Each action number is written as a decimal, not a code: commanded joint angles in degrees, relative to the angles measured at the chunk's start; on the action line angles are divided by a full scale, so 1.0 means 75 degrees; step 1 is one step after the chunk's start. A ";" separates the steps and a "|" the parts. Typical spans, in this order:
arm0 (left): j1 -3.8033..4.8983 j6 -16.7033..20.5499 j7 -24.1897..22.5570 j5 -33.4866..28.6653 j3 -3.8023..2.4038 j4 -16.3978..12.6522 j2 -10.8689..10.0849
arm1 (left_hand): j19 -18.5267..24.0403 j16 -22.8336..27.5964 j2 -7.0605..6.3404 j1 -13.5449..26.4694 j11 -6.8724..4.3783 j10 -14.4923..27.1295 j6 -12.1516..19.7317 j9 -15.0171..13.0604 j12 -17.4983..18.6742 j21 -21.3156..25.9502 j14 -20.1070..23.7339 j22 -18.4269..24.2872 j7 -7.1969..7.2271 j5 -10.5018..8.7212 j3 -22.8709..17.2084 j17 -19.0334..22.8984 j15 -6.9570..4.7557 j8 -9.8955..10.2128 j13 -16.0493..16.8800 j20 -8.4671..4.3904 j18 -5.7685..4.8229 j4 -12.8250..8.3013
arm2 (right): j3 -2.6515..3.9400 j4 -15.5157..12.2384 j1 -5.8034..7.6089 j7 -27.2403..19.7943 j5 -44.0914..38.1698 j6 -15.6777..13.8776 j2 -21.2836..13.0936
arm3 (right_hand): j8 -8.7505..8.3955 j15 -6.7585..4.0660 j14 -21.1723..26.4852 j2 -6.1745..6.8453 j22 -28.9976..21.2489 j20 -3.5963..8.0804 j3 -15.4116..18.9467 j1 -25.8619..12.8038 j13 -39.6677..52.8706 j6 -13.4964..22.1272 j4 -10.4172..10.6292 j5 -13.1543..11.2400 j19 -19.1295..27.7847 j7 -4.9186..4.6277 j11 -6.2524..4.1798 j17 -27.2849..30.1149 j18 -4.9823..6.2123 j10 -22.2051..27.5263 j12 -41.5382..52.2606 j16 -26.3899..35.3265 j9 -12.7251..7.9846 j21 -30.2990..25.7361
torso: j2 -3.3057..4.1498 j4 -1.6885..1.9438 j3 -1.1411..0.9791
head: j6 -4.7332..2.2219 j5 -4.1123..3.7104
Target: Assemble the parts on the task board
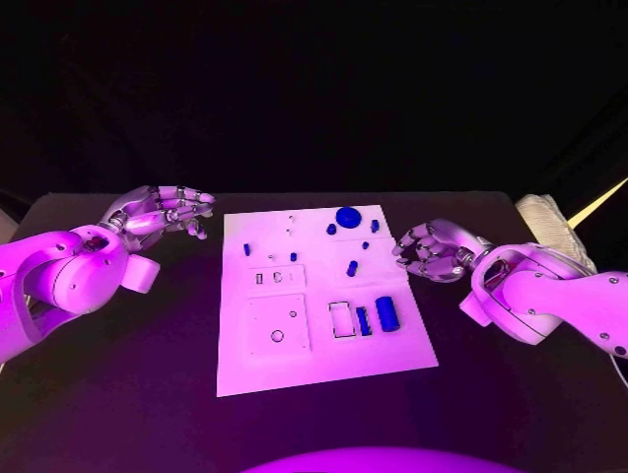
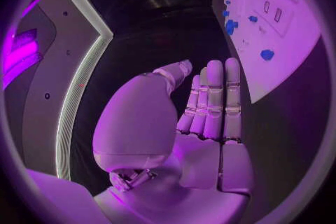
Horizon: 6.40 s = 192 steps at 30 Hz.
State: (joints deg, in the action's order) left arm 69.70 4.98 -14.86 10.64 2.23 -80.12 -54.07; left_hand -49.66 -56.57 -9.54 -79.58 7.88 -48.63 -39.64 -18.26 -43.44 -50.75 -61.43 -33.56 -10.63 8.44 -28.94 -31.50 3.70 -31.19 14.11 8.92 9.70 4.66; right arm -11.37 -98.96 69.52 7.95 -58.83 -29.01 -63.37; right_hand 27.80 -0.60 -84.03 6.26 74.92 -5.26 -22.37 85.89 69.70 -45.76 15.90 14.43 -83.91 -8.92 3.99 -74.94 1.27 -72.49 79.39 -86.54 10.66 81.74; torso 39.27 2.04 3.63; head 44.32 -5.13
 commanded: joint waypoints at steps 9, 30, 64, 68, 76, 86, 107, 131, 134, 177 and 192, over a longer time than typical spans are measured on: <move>-0.0017 0.0193 -0.0194 -0.0137 -0.0005 -0.0054 0.0055 | 0.0020 -0.0028 0.0017 0.0043 0.0007 0.0059 0.0037 0.0012 -0.0033 0.0033 0.0081 -0.0009 -0.0259 -0.0018 -0.0006 0.0017 0.0002 -0.0032 -0.0014 0.0059 0.0102 -0.0018 | -0.0019 -0.0219 0.0071 0.1537 0.0443 0.2685 -0.0812 | -0.0084 -0.0097 -0.0658 -0.0189 0.1784 0.0113 -0.0926 -0.1083 0.0494 -0.0527 -0.0011 -0.0755 -0.0625 0.0153 -0.0134 -0.1455 -0.0002 -0.0593 0.0224 0.0105 0.0017 0.0206 | -0.0077 -0.0034 0.0013 | 0.0010 -0.0189; -0.0052 0.0176 -0.0160 -0.0133 -0.0004 -0.0063 0.0075 | 0.0023 -0.0031 0.0008 0.0005 0.0001 0.0052 0.0033 0.0021 -0.0047 0.0029 0.0087 -0.0014 -0.0254 -0.0019 -0.0015 0.0023 -0.0005 -0.0044 -0.0022 0.0055 0.0105 -0.0053 | -0.0149 -0.0767 -0.0067 0.3026 0.0464 0.2733 -0.1022 | -0.0243 -0.0105 -0.0705 -0.0089 0.1861 0.0128 -0.1141 -0.2169 0.0830 -0.0633 -0.0034 -0.0878 -0.0694 0.0165 -0.0137 -0.1580 -0.0058 -0.0884 0.0372 -0.0060 0.0006 0.0507 | -0.0079 -0.0025 0.0010 | 0.0123 -0.0314; -0.0053 0.0173 -0.0120 -0.0133 -0.0004 -0.0046 0.0038 | 0.0023 -0.0035 0.0011 0.0014 0.0003 0.0050 0.0032 0.0024 -0.0051 0.0027 0.0084 -0.0015 -0.0256 -0.0020 -0.0012 0.0024 -0.0004 -0.0048 -0.0026 0.0056 0.0105 -0.0047 | -0.0156 -0.0693 -0.0557 0.2984 0.0736 0.2784 -0.0449 | -0.0249 -0.0132 -0.0703 -0.0202 0.1868 0.0149 -0.1457 -0.2374 0.0943 -0.0726 -0.0312 -0.0854 -0.0700 0.0205 -0.0172 -0.1575 -0.0063 -0.0963 0.0414 -0.0071 0.0042 0.0536 | -0.0075 -0.0028 0.0006 | 0.0241 -0.0216; -0.0053 0.0170 -0.0116 -0.0133 -0.0004 -0.0048 0.0032 | 0.0023 -0.0035 0.0011 0.0014 0.0003 0.0050 0.0032 0.0024 -0.0051 0.0027 0.0084 -0.0015 -0.0256 -0.0020 -0.0012 0.0024 -0.0004 -0.0048 -0.0026 0.0056 0.0105 -0.0047 | -0.0156 -0.0696 -0.0581 0.2960 0.0739 0.2702 -0.0391 | -0.0248 -0.0136 -0.0702 -0.0206 0.1870 0.0152 -0.1502 -0.2391 0.0955 -0.0735 -0.0374 -0.0853 -0.0701 0.0209 -0.0176 -0.1575 -0.0064 -0.0970 0.0417 -0.0073 0.0049 0.0544 | -0.0078 -0.0025 0.0008 | 0.0238 -0.0184; -0.0053 0.0169 -0.0112 -0.0133 -0.0004 -0.0056 0.0017 | 0.0023 -0.0035 0.0011 0.0014 0.0003 0.0050 0.0032 0.0024 -0.0051 0.0027 0.0084 -0.0015 -0.0256 -0.0020 -0.0012 0.0024 -0.0004 -0.0048 -0.0026 0.0056 0.0105 -0.0047 | -0.0155 -0.0707 -0.0627 0.2891 0.0734 0.2539 -0.0283 | -0.0252 -0.0140 -0.0702 -0.0220 0.1869 0.0158 -0.1608 -0.2431 0.0967 -0.0739 -0.0512 -0.0858 -0.0700 0.0212 -0.0180 -0.1575 -0.0063 -0.0975 0.0415 -0.0078 0.0063 0.0540 | -0.0079 -0.0024 0.0010 | 0.0229 -0.0123; -0.0053 0.0172 -0.0111 -0.0133 -0.0004 -0.0068 -0.0006 | 0.0023 -0.0035 0.0011 0.0014 0.0003 0.0050 0.0032 0.0024 -0.0051 0.0027 0.0084 -0.0015 -0.0256 -0.0020 -0.0012 0.0024 -0.0004 -0.0048 -0.0026 0.0056 0.0105 -0.0047 | -0.0154 -0.0747 -0.0653 0.2837 0.0708 0.2390 -0.0180 | -0.0256 -0.0140 -0.0701 -0.0227 0.1869 0.0160 -0.1661 -0.2455 0.0972 -0.0735 -0.0577 -0.0862 -0.0700 0.0210 -0.0180 -0.1570 -0.0063 -0.0976 0.0413 -0.0075 0.0068 0.0539 | -0.0079 -0.0027 0.0004 | 0.0212 -0.0076; -0.0053 0.0175 -0.0113 -0.0133 -0.0005 -0.0085 -0.0036 | 0.0023 -0.0035 0.0011 0.0014 0.0003 0.0050 0.0032 0.0024 -0.0051 0.0027 0.0084 -0.0015 -0.0256 -0.0020 -0.0012 0.0024 -0.0004 -0.0048 -0.0026 0.0056 0.0105 -0.0047 | -0.0153 -0.0685 -0.0679 0.2815 0.0258 0.1927 -0.0116 | -0.0331 -0.0113 -0.0690 -0.0104 0.1848 0.0146 -0.1742 -0.2613 0.0883 -0.0623 -0.0744 -0.0897 -0.0682 0.0159 -0.0139 -0.1529 -0.0049 -0.0880 0.0341 -0.0046 0.0062 0.0460 | -0.0086 -0.0033 0.0012 | 0.0173 0.0001; -0.0311 0.0861 -0.0947 -0.1133 0.0006 0.0671 0.0751 | 0.0437 0.0376 -0.0004 0.0098 0.0040 0.0209 0.0028 0.0114 0.0128 0.0366 0.0726 0.0123 -0.0238 -0.0017 -0.0057 0.0287 0.0080 -0.0154 -0.0260 0.0145 0.0077 0.0020 | -0.0060 0.1656 0.0231 -0.2258 0.3287 -0.0136 0.0895 | -0.0381 -0.0024 -0.0342 0.0729 0.1172 0.0052 -0.1115 -0.2169 -0.0400 -0.0429 -0.1583 -0.0159 -0.0064 0.0047 -0.0033 -0.0484 0.0384 0.0395 -0.0653 0.0870 0.0173 -0.2010 | -0.0606 -0.0008 0.0150 | -0.0755 0.0067; -0.0360 0.0995 -0.1155 -0.1408 0.0005 0.1077 0.1060 | 0.0585 0.0592 -0.0015 0.0109 0.0077 0.0264 0.0058 0.0158 0.0337 0.0542 0.0934 0.0208 -0.0256 -0.0019 -0.0103 0.0436 0.0125 -0.0172 -0.0428 0.0195 0.0073 0.0036 | -0.0024 0.2449 0.0228 -0.3079 0.4118 -0.0200 0.1465 | -0.0368 -0.0013 0.0030 0.0706 0.0685 0.0017 -0.1087 -0.2062 -0.1670 -0.0326 -0.1643 -0.0297 0.0358 0.0037 -0.0029 0.0313 0.0612 0.1483 -0.1676 0.1665 0.0200 -0.3504 | -0.0698 0.0000 0.0173 | -0.0867 0.0057; -0.0429 0.0697 -0.0742 -0.0262 0.0019 0.1119 0.1053 | -0.1094 0.3576 0.0036 0.0143 -0.0036 -0.1956 -0.1208 0.1286 0.4156 0.3370 -0.0569 0.2277 -0.0121 -0.0023 0.0044 0.1539 0.0032 0.1640 -0.1215 0.0155 0.0099 -0.0187 | 0.0413 0.3822 -0.0349 -0.4199 0.5887 0.0254 0.2624 | -0.1326 0.0668 0.2444 0.0423 -0.5099 -0.0653 -0.1354 -0.1854 -0.8811 -0.0629 -0.1944 -0.0559 0.2661 -0.0330 0.0497 0.6538 0.1226 0.1495 -0.8553 0.9803 0.0163 -1.0231 | -0.0821 0.0041 0.0075 | -0.0480 0.0481; -0.0310 -0.2992 0.2778 0.3898 0.0102 -0.0754 -0.0793 | -0.1259 -0.1942 0.0090 0.0437 -0.0417 -0.1477 -0.1434 0.0948 0.0568 -0.0416 -0.1880 -0.0621 0.0128 0.0018 0.0114 -0.3083 -0.0378 0.1176 0.1049 -0.0300 0.0042 0.0188 | 0.0309 0.2308 -0.0344 -0.3583 0.5050 0.0375 0.1347 | -0.1443 0.0470 0.1771 0.0415 -0.5097 -0.0449 -0.1226 -0.1868 -0.8789 -0.0829 -0.1986 -0.0559 0.2186 -0.0236 0.0342 0.6500 0.1218 0.0990 -0.8546 0.9679 0.0171 -0.9912 | -0.0900 0.0135 0.0046 | 0.0691 0.0496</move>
State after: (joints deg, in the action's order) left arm 67.26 -6.15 -3.99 26.78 2.99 -85.01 -59.97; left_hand -59.07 -71.05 -8.78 -76.71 4.69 -59.95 -50.57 -11.12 -39.05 -53.84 -75.55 -38.21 -9.69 8.44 -28.16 -54.52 0.84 -22.34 21.88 6.60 9.68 5.96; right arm -9.05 -81.20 66.94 -20.47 -18.13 -27.49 -53.12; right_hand 17.17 2.76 -70.44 9.73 36.68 -8.68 -31.93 72.17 3.86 -51.52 1.04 10.11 -67.17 -10.72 6.45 -26.15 10.18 -65.11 15.44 -13.91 11.94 7.16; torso 32.57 2.87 4.00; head 48.86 -1.56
